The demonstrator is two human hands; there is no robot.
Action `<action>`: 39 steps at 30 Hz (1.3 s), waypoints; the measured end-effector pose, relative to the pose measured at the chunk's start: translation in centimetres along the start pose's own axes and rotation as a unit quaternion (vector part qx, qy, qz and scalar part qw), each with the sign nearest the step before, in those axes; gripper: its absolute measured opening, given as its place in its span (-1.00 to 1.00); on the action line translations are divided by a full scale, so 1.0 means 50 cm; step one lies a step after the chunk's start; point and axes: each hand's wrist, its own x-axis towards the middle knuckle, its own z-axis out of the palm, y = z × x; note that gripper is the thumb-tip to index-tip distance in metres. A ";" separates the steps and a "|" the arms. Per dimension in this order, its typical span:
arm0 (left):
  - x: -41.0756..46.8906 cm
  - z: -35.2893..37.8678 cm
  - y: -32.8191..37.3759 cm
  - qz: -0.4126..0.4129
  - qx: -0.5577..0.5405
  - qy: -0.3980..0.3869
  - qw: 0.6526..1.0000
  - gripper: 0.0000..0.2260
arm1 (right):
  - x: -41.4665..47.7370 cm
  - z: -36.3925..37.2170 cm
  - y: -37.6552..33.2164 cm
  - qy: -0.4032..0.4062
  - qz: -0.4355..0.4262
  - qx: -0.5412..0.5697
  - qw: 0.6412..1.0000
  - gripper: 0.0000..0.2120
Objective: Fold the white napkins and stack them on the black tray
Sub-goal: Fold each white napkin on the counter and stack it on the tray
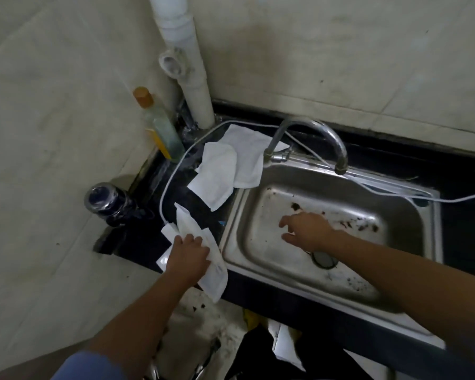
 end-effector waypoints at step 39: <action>-0.126 -0.527 0.854 0.346 -0.264 0.281 0.855 -0.89 | -0.868 0.151 0.441 0.133 0.307 0.119 0.935 -0.65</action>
